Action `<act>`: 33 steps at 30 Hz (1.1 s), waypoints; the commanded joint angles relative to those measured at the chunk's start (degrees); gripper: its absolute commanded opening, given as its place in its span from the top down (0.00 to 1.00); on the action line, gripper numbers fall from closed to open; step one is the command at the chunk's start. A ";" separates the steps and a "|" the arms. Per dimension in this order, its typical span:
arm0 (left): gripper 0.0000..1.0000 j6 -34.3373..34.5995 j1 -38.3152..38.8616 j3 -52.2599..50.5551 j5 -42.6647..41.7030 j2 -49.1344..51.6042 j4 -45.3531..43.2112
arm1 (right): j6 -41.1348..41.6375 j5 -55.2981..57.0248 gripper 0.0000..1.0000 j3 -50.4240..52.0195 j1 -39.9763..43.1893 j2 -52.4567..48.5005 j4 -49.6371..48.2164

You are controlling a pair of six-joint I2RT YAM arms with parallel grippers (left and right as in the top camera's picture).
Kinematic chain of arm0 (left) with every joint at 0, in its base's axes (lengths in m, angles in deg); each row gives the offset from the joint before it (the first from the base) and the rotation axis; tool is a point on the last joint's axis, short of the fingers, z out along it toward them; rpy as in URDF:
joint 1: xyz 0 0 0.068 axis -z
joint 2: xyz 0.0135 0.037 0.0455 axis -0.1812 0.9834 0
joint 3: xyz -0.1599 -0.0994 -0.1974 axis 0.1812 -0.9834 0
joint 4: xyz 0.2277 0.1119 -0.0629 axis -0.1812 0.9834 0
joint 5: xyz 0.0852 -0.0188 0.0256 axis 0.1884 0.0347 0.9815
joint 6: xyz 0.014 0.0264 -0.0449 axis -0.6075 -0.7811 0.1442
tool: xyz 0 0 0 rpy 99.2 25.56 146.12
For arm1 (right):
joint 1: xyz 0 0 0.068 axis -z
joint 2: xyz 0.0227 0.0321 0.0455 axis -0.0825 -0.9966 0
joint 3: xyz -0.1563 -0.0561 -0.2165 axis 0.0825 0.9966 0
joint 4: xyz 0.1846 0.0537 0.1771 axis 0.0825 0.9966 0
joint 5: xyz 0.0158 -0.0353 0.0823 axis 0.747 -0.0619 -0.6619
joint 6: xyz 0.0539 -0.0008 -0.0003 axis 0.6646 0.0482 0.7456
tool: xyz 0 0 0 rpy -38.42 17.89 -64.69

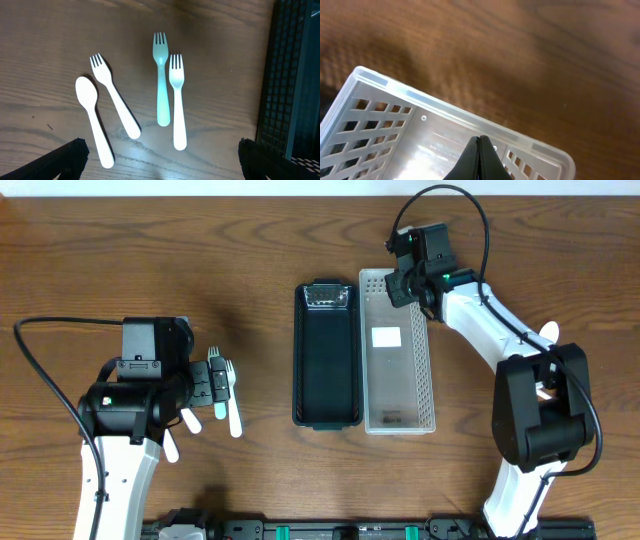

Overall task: Pack container
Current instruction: 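Move the right gripper back over the white spoons on the right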

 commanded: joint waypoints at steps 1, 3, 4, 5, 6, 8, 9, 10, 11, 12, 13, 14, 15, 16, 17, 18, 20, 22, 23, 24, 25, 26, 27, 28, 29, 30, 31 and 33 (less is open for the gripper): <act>0.02 0.57 -0.24 1.22 0.04 0.20 0.15 | 1.40 1.79 0.99 -0.09 -0.59 -2.10 -1.38; 0.02 0.57 -0.24 1.22 0.04 0.20 0.15 | 1.62 1.86 0.99 -0.09 -0.59 -2.27 -1.90; 0.02 0.57 -0.24 1.22 0.04 0.20 0.15 | 1.84 1.81 0.99 -0.09 -0.59 -2.27 -1.92; 0.02 0.57 -0.24 1.22 0.04 0.20 0.15 | 1.88 1.66 0.99 -0.09 -0.66 -2.14 -1.81; 0.02 0.57 -0.24 1.22 0.04 0.20 0.15 | 2.16 1.51 0.99 -0.09 -0.74 -1.66 -1.25; 0.02 0.57 -0.24 1.22 0.04 0.20 0.15 | 2.21 1.38 0.99 -0.09 -1.31 0.24 0.98; 0.02 0.57 -0.24 1.22 0.04 0.20 0.15 | 2.21 1.40 0.99 -0.09 -1.55 1.18 1.79; 0.02 0.57 -0.24 1.22 0.04 0.20 0.15 | 2.21 1.40 0.99 -0.09 -1.81 2.71 2.91; 0.02 0.57 -0.26 1.22 0.04 0.20 0.15 | 2.19 1.51 0.99 -0.09 -2.10 4.70 4.37; 0.02 0.57 -0.24 1.22 0.04 0.20 0.15 | 2.19 1.51 0.97 -0.09 -2.32 7.17 6.38; 0.02 0.57 -0.26 1.22 0.04 0.20 0.15 | 2.19 1.51 0.97 -0.09 -2.36 9.51 8.20; 0.02 0.57 -0.24 1.22 0.04 0.20 0.17 | 2.21 1.62 0.97 -0.09 -2.32 12.44 10.38; 0.02 0.57 -0.24 1.22 0.04 0.20 0.17 | 2.21 1.73 0.97 -0.09 -2.08 14.93 12.24; 0.02 0.57 -0.24 1.22 0.04 0.20 0.20 | 3.02 2.49 0.96 -0.09 -1.51 18.01 14.34; 0.02 0.57 -0.26 1.22 0.04 0.20 0.20 | 5.75 4.50 0.89 -0.09 -0.61 20.98 16.63; 0.02 0.57 -0.26 1.22 0.04 0.20 0.20 | 8.41 6.58 0.89 -0.09 0.46 23.47 18.80; 0.02 0.57 -0.24 1.22 0.04 0.20 0.22 | 12.72 9.79 0.64 -0.09 3.89 28.37 23.76; 0.02 0.57 -0.24 1.22 0.04 0.20 0.26 | 13.73 9.14 0.34 -0.09 9.20 32.30 28.81; 0.02 0.57 -0.24 1.22 0.04 0.20 0.26 | 13.40 8.85 0.28 -0.09 11.82 33.44 30.86; 0.02 0.55 -0.24 1.22 0.04 0.20 0.22 | 12.63 8.85 0.20 -0.09 14.97 34.14 33.24; 0.02 0.57 -0.24 1.22 0.04 0.20 0.17 | 11.65 8.61 0.16 -0.09 17.64 34.27 35.17; 0.02 0.57 -0.24 1.22 0.04 0.20 0.15 | 9.53 7.45 0.13 0.00 20.65 34.12 37.29; 0.02 0.57 -0.24 1.22 0.04 0.20 0.15 | 6.91 6.01 0.10 0.35 23.52 33.44 38.84; 0.02 0.57 -0.24 1.22 0.04 0.20 0.15 | 4.59 4.87 0.08 0.79 25.75 32.72 39.91; 0.02 0.57 -0.26 1.22 0.04 0.20 0.15 | 2.49 4.00 0.07 1.36 27.76 31.78 40.72; 0.02 0.57 -0.24 1.22 0.04 0.20 0.15 | 0.02 3.32 0.06 2.23 29.99 30.27 41.48; 0.02 0.57 -0.24 1.22 0.04 0.20 0.15 | -1.33 3.30 0.05 2.89 31.39 29.05 41.90; 0.02 0.57 -0.26 1.22 0.04 0.20 0.17 | -2.10 3.21 0.05 4.52 33.66 25.88 41.59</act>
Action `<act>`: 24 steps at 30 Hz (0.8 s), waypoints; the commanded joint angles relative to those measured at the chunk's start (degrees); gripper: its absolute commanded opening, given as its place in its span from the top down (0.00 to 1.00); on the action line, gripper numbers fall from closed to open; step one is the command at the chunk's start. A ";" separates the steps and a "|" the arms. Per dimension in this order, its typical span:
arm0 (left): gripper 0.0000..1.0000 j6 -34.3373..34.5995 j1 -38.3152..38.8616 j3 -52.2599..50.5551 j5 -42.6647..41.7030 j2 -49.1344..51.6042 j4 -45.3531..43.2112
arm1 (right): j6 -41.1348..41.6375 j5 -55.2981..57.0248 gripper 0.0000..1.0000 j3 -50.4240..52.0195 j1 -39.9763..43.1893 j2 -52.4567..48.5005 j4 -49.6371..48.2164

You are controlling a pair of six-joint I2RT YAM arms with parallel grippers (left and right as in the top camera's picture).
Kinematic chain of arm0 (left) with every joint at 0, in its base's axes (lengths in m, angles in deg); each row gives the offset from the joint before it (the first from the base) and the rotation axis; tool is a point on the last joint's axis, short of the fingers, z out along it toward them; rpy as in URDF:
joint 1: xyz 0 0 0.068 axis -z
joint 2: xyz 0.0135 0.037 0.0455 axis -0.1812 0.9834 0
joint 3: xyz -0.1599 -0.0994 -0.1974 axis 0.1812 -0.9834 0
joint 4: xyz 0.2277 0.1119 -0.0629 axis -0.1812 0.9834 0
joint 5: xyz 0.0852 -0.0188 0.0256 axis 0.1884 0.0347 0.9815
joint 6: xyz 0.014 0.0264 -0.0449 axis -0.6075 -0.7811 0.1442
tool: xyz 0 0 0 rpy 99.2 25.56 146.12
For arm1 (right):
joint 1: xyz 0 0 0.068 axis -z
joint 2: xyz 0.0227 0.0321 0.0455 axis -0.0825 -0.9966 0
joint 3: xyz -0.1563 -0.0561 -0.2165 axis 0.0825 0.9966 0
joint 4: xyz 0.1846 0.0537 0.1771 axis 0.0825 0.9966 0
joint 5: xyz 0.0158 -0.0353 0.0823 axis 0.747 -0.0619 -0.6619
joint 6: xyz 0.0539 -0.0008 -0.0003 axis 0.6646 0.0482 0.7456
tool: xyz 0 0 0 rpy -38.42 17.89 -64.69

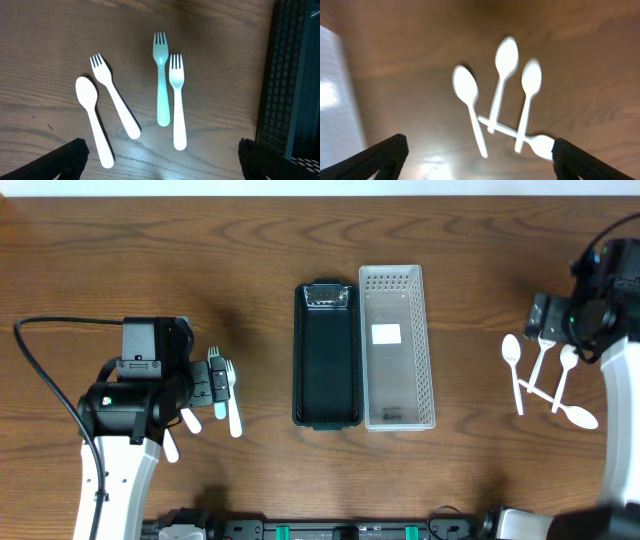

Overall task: Pack container
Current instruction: 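Move the right gripper back over the white spoons on the right, then lower the right gripper and grasp a white spoon by its handle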

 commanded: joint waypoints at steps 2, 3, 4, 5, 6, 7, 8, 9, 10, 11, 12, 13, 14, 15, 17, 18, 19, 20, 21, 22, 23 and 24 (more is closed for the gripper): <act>0.02 0.57 -0.24 1.20 0.04 0.20 0.20 | -5.33 -1.99 0.04 3.54 3.54 -6.82 -0.87; 0.02 0.57 -0.24 1.20 0.04 0.20 0.20 | -5.75 -2.01 0.04 3.82 3.67 -8.68 -1.36; 0.02 0.57 -0.24 1.20 0.04 0.20 0.20 | -6.51 -2.34 0.04 3.89 3.63 -10.58 -1.40; 0.02 0.57 -0.24 1.20 0.04 0.20 0.20 | -6.84 -2.34 0.04 3.89 3.56 -12.44 -1.40; 0.02 0.57 -0.24 1.20 0.04 0.20 0.20 | -6.82 -2.36 0.04 3.89 3.54 -14.23 -1.60; 0.02 0.57 -0.24 1.20 0.04 0.20 0.20 | -6.82 -2.36 0.05 3.89 3.45 -15.91 -2.01; 0.02 0.57 -0.24 1.20 0.04 0.20 0.17 | -6.82 -2.36 0.05 3.89 3.43 -17.20 -2.49; 0.02 0.57 -0.24 1.20 0.04 0.20 0.17 | -6.82 -2.36 0.06 3.89 3.28 -18.58 -3.17; 0.02 0.57 -0.26 1.20 0.04 0.20 0.17 | -6.82 -2.36 0.06 3.89 3.10 -19.56 -3.74; 0.02 0.57 -0.24 1.20 0.04 0.20 0.20 | -6.82 -2.36 0.06 3.89 2.75 -20.57 -4.31; 0.02 0.57 -0.26 1.20 0.04 0.20 0.20 | -6.84 -2.36 0.06 3.89 2.32 -21.40 -4.92; 0.02 0.57 -0.24 1.20 0.04 0.20 0.17 | -7.02 -2.36 0.06 3.89 1.92 -22.01 -5.51; 0.02 0.57 -0.24 1.20 0.04 0.20 0.17 | -7.58 -2.38 0.06 3.89 1.31 -22.80 -6.21; 0.02 0.57 -0.26 1.20 0.04 0.20 0.15 | -8.35 -2.36 0.06 3.89 0.83 -23.41 -6.56; 0.02 0.57 -0.24 1.20 0.04 0.20 0.17 | -9.79 -2.38 0.06 3.89 -0.35 -24.55 -6.93; 0.02 0.57 -0.24 1.20 0.04 0.20 0.17 | -10.29 -2.34 0.06 3.89 -1.09 -25.27 -6.97; 0.02 0.57 -0.24 1.20 0.04 0.20 0.17 | -10.75 -2.36 0.06 3.89 -1.68 -25.68 -6.97; 0.02 0.57 -0.24 1.20 0.04 0.20 0.15 | -11.34 -2.34 0.06 3.89 -2.38 -26.29 -7.08; 0.02 0.55 -0.26 1.20 0.04 0.20 0.15 | -11.58 -2.34 0.06 3.89 -2.95 -26.67 -7.19; 0.02 0.55 -0.24 1.20 0.04 0.20 0.15 | -11.76 -2.29 0.06 3.89 -3.48 -27.15 -7.39; 0.02 0.57 -0.26 1.20 0.04 0.20 0.15 | -11.74 -2.32 0.06 3.89 -3.93 -27.58 -7.56; 0.02 0.55 -0.26 1.20 0.04 0.20 0.15 | -11.76 -2.29 0.06 3.89 -4.17 -27.98 -7.72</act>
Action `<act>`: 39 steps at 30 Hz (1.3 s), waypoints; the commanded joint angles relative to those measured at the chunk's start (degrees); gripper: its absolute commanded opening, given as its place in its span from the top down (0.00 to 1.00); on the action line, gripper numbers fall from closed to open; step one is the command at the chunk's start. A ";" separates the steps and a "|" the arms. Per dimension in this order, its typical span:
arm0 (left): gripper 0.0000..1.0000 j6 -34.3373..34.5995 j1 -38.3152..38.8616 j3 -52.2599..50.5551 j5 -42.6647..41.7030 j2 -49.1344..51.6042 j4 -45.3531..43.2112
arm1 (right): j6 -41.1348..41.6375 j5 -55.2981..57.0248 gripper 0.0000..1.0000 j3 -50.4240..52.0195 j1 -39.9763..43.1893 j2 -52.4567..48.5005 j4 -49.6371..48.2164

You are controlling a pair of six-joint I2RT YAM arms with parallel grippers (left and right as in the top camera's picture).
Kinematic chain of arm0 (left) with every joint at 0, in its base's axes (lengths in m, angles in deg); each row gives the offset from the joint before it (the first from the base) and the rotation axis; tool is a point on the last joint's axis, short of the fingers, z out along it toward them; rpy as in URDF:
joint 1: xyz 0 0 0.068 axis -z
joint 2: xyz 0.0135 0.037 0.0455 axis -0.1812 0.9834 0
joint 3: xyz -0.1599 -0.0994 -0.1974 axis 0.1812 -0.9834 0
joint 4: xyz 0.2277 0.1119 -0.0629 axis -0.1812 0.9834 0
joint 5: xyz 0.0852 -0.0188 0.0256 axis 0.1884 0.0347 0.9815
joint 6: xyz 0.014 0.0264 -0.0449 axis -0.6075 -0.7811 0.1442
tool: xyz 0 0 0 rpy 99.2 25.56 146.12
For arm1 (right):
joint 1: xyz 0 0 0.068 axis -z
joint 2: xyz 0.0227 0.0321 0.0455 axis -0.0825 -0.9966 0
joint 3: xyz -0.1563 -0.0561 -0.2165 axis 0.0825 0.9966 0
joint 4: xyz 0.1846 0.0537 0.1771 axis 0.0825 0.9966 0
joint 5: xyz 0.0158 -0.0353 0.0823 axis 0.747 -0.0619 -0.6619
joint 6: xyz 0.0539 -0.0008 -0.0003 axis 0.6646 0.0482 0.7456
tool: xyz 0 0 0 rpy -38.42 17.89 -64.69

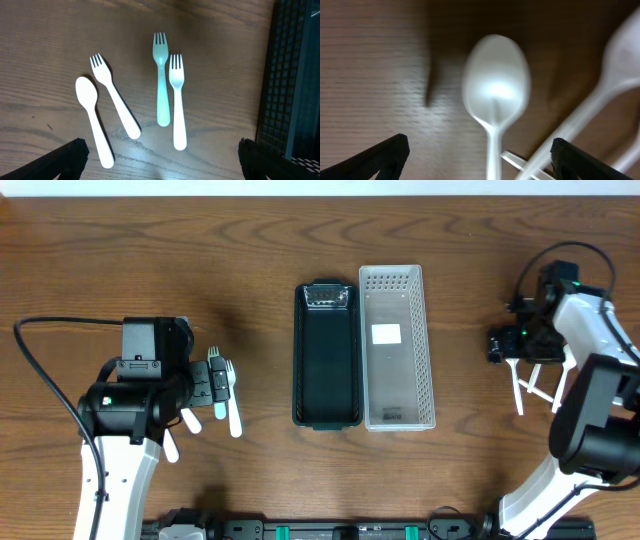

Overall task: Pack container
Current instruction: 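Lower the right gripper and grasp a white spoon by its handle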

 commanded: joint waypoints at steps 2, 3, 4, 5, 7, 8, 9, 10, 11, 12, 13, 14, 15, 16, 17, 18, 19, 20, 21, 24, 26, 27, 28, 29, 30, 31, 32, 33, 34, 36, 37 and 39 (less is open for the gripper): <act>0.02 0.52 -0.26 1.20 0.04 0.17 0.17 | -1.86 -0.33 0.06 0.24 -1.51 -2.38 -0.35; 0.02 0.52 -0.26 1.20 0.04 0.17 0.17 | -1.84 -0.33 0.06 0.24 -1.49 -2.64 -0.28; 0.02 0.55 -0.26 1.20 0.04 0.17 0.17 | -1.86 -0.33 0.06 0.28 -1.51 -2.95 -0.28; 0.02 0.55 -0.26 1.20 0.04 0.17 0.17 | -1.84 -0.33 0.06 0.28 -1.49 -3.30 -0.26; 0.02 0.55 -0.26 1.20 0.04 0.17 0.17 | -1.84 -0.33 0.07 0.31 -1.49 -3.67 -0.28; 0.02 0.55 -0.24 1.20 0.04 0.17 0.17 | -1.84 -0.33 0.08 0.37 -1.49 -3.76 -0.35; 0.02 0.55 -0.24 1.20 0.04 0.17 0.17 | -1.84 -0.33 0.10 0.39 -1.46 -3.85 -0.42; 0.02 0.55 -0.24 1.20 0.04 0.17 0.17 | -1.84 -0.31 0.11 0.42 -1.44 -3.91 -0.42; 0.02 0.55 -0.26 1.20 0.04 0.17 0.20 | -1.84 -0.31 0.13 0.44 -1.42 -3.93 -0.39; 0.02 0.55 -0.26 1.20 0.04 0.17 0.20 | -1.81 -0.31 0.18 0.46 -1.40 -3.96 -0.33; 0.02 0.55 -0.24 1.20 0.04 0.17 0.20 | -1.81 -0.31 0.24 0.55 -1.38 -4.00 -0.28; 0.02 0.55 -0.24 1.20 0.04 0.17 0.20 | -1.79 -0.33 0.31 0.66 -1.38 -4.00 -0.22; 0.02 0.55 -0.24 1.20 0.04 0.17 0.20 | -1.77 -0.33 0.36 0.72 -1.40 -4.00 -0.07; 0.02 0.55 -0.24 1.20 0.04 0.17 0.20 | -1.68 -0.31 0.43 0.76 -1.40 -4.02 0.22; 0.02 0.55 -0.26 1.20 0.04 0.17 0.20 | -1.25 -0.28 0.47 0.83 -1.40 -4.02 0.33; 0.02 0.55 -0.26 1.20 0.04 0.17 0.20 | -1.11 -0.31 0.50 0.92 -1.38 -4.00 0.48; 0.02 0.52 -0.24 1.20 0.04 0.17 0.20 | -0.81 -0.31 0.53 0.94 -1.38 -4.02 0.66; 0.02 0.55 -0.24 1.20 0.04 0.17 0.20 | -0.42 -0.31 0.55 0.98 -1.40 -4.00 0.81; 0.02 0.55 -0.24 1.20 0.04 0.17 0.20 | 0.02 -0.31 0.58 1.03 -1.40 -4.02 0.85; 0.02 0.55 -0.24 1.20 0.04 0.17 0.22 | 1.16 -0.31 0.68 1.05 -1.40 -4.02 1.27; 0.02 0.55 -0.24 1.20 0.04 0.17 0.24 | 1.42 -0.33 0.74 1.05 -1.40 -4.02 1.33; 0.02 0.55 -0.24 1.20 0.04 0.17 0.24 | 1.44 -0.33 0.77 1.05 -1.40 -4.02 1.36; 0.02 0.55 -0.24 1.20 0.04 0.17 0.24 | 1.42 -0.33 0.79 1.05 -1.40 -4.00 1.44; 0.02 0.55 -0.24 1.20 0.04 0.17 0.24 | 1.42 -0.33 0.80 1.05 -1.40 -4.02 1.49; 0.02 0.55 -0.24 1.20 0.04 0.17 0.24 | 1.42 -0.33 0.81 1.05 -1.40 -4.02 1.49; 0.02 0.55 -0.24 1.20 0.04 0.17 0.24 | 1.42 -0.33 0.82 1.05 -1.40 -4.00 1.49; 0.02 0.55 -0.24 1.20 0.04 0.17 0.24 | 1.42 -0.33 0.83 1.05 -1.40 -4.02 1.49; 0.02 0.55 -0.24 1.20 0.04 0.17 0.24 | 1.42 -0.35 0.85 1.05 -1.40 -4.02 1.46; 0.02 0.55 -0.24 1.20 0.04 0.17 0.24 | 1.42 -0.35 0.87 1.05 -1.40 -4.02 1.44; 0.02 0.55 -0.24 1.20 0.04 0.17 0.24 | 1.44 -0.35 0.93 1.05 -1.40 -4.02 1.31; 0.02 0.55 -0.24 1.20 0.04 0.17 0.22 | 1.73 -0.33 0.98 1.05 -1.42 -4.00 1.18; 0.02 0.55 -0.26 1.20 0.04 0.17 0.22 | 3.32 -0.35 0.99 1.05 -1.49 -4.00 0.68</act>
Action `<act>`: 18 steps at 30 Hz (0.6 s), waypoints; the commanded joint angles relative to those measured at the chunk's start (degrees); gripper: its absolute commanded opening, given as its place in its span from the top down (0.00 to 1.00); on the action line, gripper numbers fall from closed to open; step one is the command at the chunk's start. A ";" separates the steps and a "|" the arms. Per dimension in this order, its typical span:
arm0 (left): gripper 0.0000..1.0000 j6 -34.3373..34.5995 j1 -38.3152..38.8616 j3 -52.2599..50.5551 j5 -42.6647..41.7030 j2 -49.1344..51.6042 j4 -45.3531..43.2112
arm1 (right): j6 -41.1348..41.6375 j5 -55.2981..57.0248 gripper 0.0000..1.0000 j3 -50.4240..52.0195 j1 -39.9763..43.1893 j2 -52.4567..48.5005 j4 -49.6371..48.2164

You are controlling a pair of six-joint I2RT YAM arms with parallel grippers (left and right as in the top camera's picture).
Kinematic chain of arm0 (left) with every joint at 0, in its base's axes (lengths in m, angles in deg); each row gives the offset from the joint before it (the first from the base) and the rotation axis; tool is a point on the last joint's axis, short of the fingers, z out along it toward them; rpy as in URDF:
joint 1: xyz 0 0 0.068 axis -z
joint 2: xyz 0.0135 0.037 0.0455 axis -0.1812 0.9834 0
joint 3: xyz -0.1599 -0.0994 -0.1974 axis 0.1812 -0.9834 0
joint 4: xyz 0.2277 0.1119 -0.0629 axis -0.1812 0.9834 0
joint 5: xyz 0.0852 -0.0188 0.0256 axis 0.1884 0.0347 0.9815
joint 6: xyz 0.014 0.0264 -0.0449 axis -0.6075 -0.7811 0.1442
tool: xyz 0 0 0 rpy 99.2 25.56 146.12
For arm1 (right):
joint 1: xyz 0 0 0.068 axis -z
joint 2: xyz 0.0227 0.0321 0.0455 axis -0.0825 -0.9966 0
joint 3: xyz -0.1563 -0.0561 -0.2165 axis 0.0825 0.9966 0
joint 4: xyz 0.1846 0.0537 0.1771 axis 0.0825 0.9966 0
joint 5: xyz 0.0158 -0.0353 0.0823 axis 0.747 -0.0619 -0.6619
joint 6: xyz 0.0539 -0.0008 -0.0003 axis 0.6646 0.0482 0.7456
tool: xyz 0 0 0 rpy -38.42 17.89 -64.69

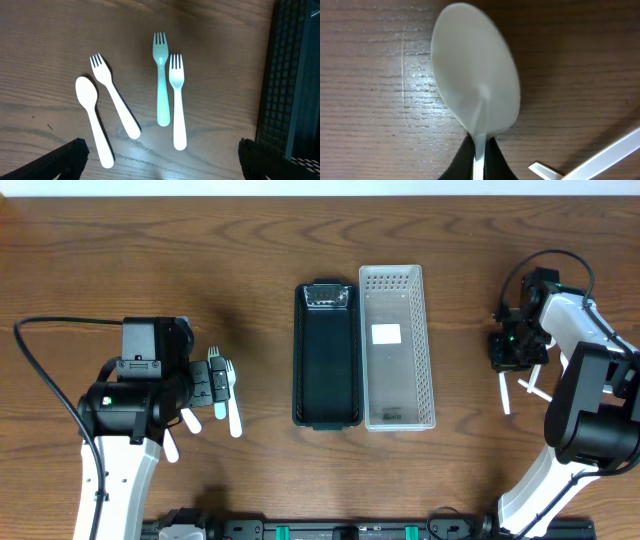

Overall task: Pack container
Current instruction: 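Lower the right gripper and grasp a white spoon by its handle, then carry the spoon left and drop it into the white basket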

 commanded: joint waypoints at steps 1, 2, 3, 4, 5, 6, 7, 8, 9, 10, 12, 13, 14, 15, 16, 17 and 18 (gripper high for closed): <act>0.02 0.55 -0.24 1.20 0.04 0.17 0.20 | 2.82 -0.17 0.99 0.39 -0.37 -0.92 -0.96; 0.02 0.52 -0.24 1.20 0.04 0.17 0.17 | 3.89 -0.15 0.99 0.33 -0.50 -0.92 -1.03; 0.02 0.55 -0.26 1.20 0.04 0.17 0.17 | 4.50 -0.15 0.99 0.11 -0.76 -0.90 -0.96; 0.02 0.55 -0.24 1.20 0.04 0.17 0.17 | 5.01 -0.15 0.99 -0.24 -1.11 -0.79 -0.70; 0.02 0.52 -0.26 1.20 0.04 0.17 0.17 | 5.90 -0.17 0.99 -1.11 -1.73 -0.52 0.09; 0.02 0.55 -0.24 1.20 0.04 0.17 0.17 | 6.54 -0.17 0.99 -2.10 -2.38 -0.15 1.05; 0.02 0.55 -0.24 1.20 0.04 0.17 0.17 | 6.93 -0.15 0.99 -3.61 -3.30 0.46 2.54; 0.02 0.52 -0.24 1.20 0.04 0.17 0.17 | 7.61 -0.15 0.99 -5.44 -4.33 1.36 4.04; 0.02 0.52 -0.24 1.20 0.04 0.17 0.17 | 8.41 -0.17 0.99 -7.21 -5.33 2.29 5.29; 0.02 0.55 -0.24 1.20 0.04 0.17 0.17 | 9.42 -0.20 0.99 -9.88 -6.86 3.76 6.93; 0.02 0.55 -0.26 1.20 0.04 0.17 0.17 | 11.15 -0.61 0.99 -14.10 -9.35 6.01 9.05; 0.02 0.55 -0.26 1.20 0.04 0.17 0.17 | 11.85 -0.81 0.99 -16.74 -11.04 7.45 9.97; 0.02 0.55 -0.24 1.20 0.04 0.17 0.17 | 13.20 -1.09 0.99 -19.19 -12.90 8.87 10.34; 0.02 0.55 -0.24 1.20 0.04 0.17 0.17 | 13.88 -1.53 0.99 -21.03 -14.56 9.94 10.36; 0.02 0.55 -0.24 1.20 0.04 0.17 0.17 | 14.34 -1.66 0.99 -22.64 -16.31 10.93 10.23; 0.02 0.55 -0.24 1.20 0.04 0.17 0.17 | 15.37 -1.64 0.99 -24.13 -18.40 11.80 9.92; 0.02 0.55 -0.24 1.20 0.04 0.17 0.17 | 16.41 -1.64 0.99 -25.22 -20.37 12.41 9.51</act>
